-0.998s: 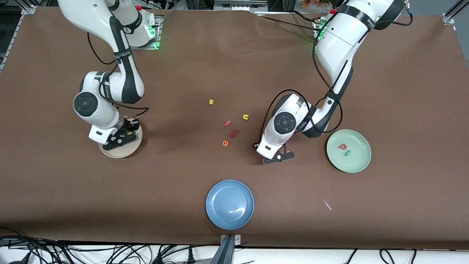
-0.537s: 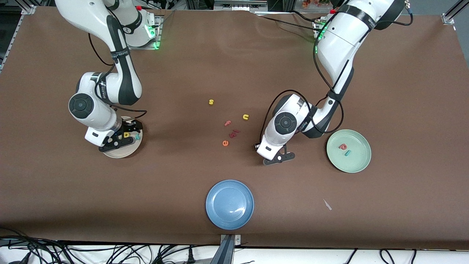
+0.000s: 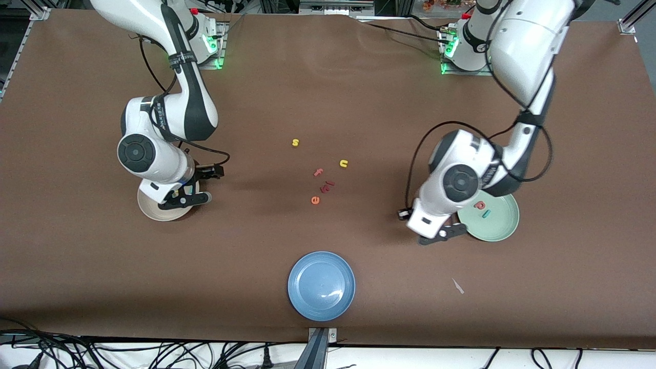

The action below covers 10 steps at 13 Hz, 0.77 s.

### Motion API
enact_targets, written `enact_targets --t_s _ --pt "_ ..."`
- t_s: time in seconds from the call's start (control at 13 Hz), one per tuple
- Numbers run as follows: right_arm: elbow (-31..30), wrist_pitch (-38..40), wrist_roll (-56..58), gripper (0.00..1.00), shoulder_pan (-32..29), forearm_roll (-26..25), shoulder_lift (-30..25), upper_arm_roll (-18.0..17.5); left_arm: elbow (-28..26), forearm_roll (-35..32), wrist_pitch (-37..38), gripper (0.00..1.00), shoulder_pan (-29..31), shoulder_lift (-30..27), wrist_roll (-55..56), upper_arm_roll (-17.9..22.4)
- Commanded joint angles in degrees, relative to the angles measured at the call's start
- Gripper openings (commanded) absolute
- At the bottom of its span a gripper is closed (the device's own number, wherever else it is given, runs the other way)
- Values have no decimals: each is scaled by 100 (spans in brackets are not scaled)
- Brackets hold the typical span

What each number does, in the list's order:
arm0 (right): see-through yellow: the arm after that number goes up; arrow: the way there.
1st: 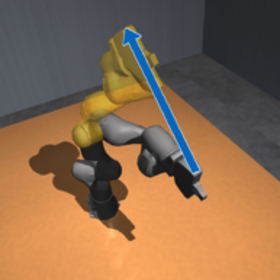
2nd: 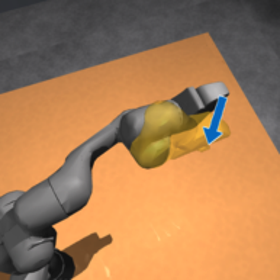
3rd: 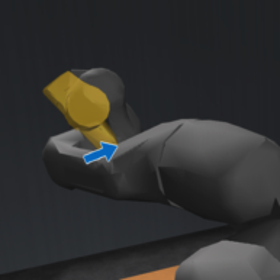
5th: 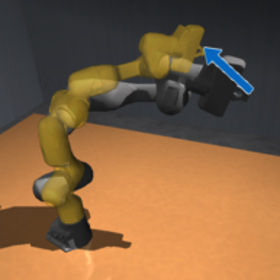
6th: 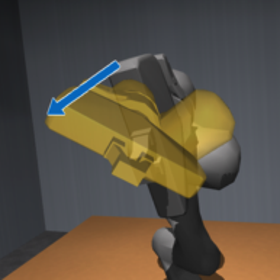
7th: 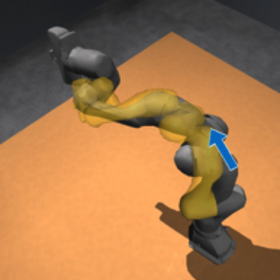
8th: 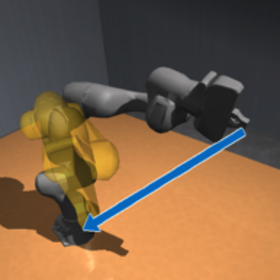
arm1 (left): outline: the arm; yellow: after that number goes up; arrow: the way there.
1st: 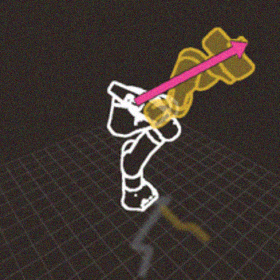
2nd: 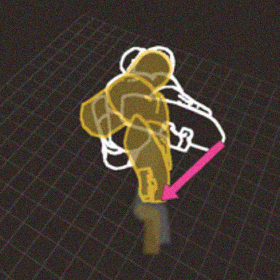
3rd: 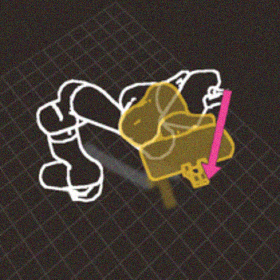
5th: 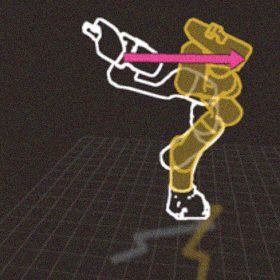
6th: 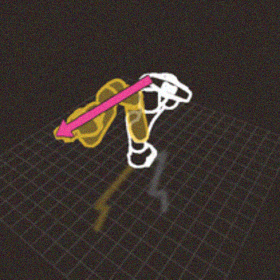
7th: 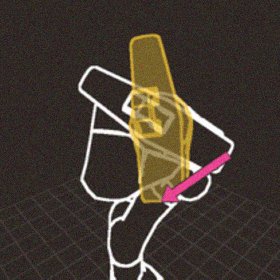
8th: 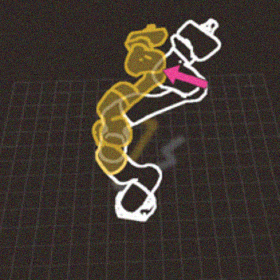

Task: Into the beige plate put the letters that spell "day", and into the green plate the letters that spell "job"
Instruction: 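Place the a on the white plate while the left gripper places o on green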

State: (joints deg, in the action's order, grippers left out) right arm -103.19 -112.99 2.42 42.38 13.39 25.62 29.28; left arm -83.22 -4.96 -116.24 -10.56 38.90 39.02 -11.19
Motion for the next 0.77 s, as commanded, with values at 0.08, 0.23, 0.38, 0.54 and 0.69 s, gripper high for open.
enact_targets --t_s 0.08,0.23,0.38,0.54,0.69 --pt "431 786 -477 100 95 -91 -127 -27 -308 -120 627 13 930 -146 -1445 -59" --pt "449 919 -759 100 -184 -283 -381 -473 -546 -137 628 13 1414 -199 -2149 -59" --pt "405 954 -1092 100 -876 -801 -679 -1393 -843 -137 628 12 1792 -303 -2791 -67" --pt "396 1164 -1261 100 -1519 -1249 -952 -2230 -1275 -129 463 10 1891 -401 -2987 -67" --pt "379 1323 -1235 100 -1714 -1348 -1303 -2365 -1442 -111 444 14 1900 -401 -2996 -76"
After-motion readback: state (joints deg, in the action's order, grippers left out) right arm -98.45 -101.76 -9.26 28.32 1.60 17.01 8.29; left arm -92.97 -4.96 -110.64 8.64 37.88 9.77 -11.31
